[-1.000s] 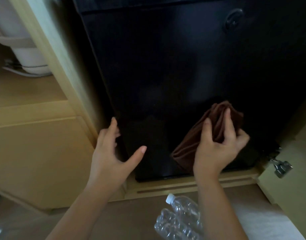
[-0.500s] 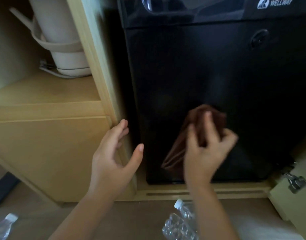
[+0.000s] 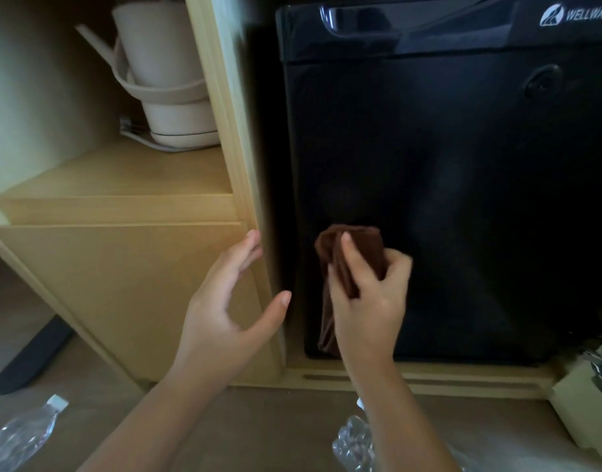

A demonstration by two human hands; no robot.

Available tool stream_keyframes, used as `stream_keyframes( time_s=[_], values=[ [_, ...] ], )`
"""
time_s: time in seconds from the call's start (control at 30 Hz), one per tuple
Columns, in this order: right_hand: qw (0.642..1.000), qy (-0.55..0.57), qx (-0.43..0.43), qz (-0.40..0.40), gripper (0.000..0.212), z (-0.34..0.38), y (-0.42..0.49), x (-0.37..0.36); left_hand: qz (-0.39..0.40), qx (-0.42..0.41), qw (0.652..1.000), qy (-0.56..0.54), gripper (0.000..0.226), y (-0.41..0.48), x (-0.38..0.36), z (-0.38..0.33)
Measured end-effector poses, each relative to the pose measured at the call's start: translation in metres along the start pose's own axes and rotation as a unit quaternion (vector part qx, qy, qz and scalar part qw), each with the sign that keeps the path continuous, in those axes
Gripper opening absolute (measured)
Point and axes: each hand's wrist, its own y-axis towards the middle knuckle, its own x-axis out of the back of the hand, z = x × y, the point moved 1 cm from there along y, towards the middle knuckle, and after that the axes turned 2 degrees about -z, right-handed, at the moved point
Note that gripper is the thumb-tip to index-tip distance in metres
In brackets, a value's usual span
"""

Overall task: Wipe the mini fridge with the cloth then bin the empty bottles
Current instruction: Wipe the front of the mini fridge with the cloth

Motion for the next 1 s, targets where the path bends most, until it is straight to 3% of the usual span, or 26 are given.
stream_keyframes(
  time_s=[0.07, 0.17, 0.23, 0.33, 0.4, 0.6, 0.7, 0.87, 1.0],
  values=[
    [0.996, 0.054, -0.036, -0.062, 0.043, -0.001, 0.017, 0.005, 0.003, 0.004, 1.0, -0.003, 0.066, 0.0, 0.0, -0.003],
    [0.992, 0.039, -0.036, -0.111, 0.045, 0.002, 0.034, 0.006, 0.013, 0.008, 1.0, 0.006, 0.066, -0.003, 0.004, -0.003],
    [0.997, -0.007, -0.015, -0.073, 0.05, 0.008, 0.023, -0.004, 0.017, 0.007, 1.0, 0.01, 0.067, -0.006, 0.009, -0.001],
    [0.995, -0.075, 0.052, 0.05, 0.055, 0.016, -0.013, -0.019, 0.037, 0.005, 0.999, 0.019, 0.07, -0.006, 0.016, -0.003],
    [0.992, -0.074, 0.05, 0.092, 0.052, 0.019, -0.023, -0.021, 0.041, 0.005, 0.999, 0.015, 0.07, -0.005, 0.02, -0.007],
    [0.999, -0.002, 0.044, 0.022, 0.042, 0.049, 0.028, -0.023, 0.045, 0.013, 0.999, 0.011, 0.071, -0.008, 0.026, -0.011],
    [0.998, -0.015, 0.041, 0.049, 0.043, 0.048, 0.023, -0.026, 0.046, 0.019, 0.999, 0.005, 0.071, -0.007, 0.028, -0.012],
    [0.985, -0.065, 0.012, 0.162, 0.041, 0.014, -0.036, -0.028, 0.049, 0.023, 0.999, 0.006, 0.072, -0.006, 0.028, -0.014],
    [0.993, -0.013, -0.01, 0.115, 0.038, 0.014, -0.031, -0.024, 0.068, 0.035, 0.997, 0.021, 0.073, -0.013, 0.026, -0.012]
  ],
)
